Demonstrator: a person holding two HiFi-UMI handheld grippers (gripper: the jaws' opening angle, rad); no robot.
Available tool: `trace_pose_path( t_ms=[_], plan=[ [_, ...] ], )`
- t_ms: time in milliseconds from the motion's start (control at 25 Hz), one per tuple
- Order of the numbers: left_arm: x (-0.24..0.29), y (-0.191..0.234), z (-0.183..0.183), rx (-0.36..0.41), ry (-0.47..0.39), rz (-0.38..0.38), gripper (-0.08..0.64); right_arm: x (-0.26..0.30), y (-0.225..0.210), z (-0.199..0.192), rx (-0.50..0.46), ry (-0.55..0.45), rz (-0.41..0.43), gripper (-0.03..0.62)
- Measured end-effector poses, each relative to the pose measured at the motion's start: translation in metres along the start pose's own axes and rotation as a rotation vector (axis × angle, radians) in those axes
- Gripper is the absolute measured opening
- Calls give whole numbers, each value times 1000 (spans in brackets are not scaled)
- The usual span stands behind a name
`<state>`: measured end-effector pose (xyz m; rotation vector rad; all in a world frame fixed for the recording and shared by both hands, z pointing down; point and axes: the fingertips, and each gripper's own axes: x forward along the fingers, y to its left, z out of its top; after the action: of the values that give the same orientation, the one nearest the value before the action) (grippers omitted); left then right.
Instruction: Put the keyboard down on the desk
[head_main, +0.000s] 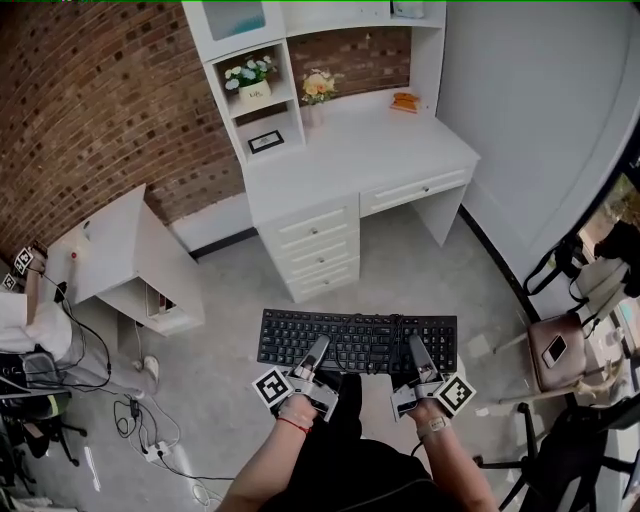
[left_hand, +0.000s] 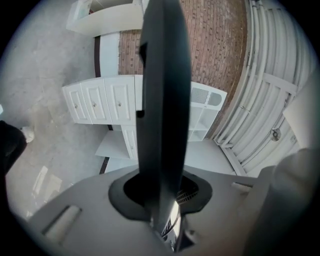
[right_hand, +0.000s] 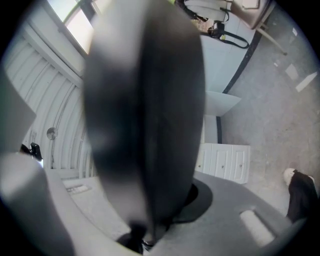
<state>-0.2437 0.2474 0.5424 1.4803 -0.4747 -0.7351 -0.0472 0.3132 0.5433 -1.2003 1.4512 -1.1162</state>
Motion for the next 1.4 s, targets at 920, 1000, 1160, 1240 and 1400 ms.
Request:
trace_pose_path(
  t_ms=[920, 1000, 1160, 1240, 1400],
  plan=[
    [232, 25, 109, -13, 92, 9, 74, 224, -31, 106, -42, -27, -10, 89],
    [247, 29, 117, -15, 103, 12, 74, 238, -37, 111, -45, -34, -19, 89],
    [272, 36, 133, -22, 122, 21, 74, 263, -42, 119, -50, -46, -27, 89],
    [282, 40, 139, -28, 131, 22, 74, 272, -47, 123, -62, -51, -42, 89],
    [300, 51, 144, -43, 146, 36, 72, 284, -56, 132, -65, -57, -74, 89]
  ],
)
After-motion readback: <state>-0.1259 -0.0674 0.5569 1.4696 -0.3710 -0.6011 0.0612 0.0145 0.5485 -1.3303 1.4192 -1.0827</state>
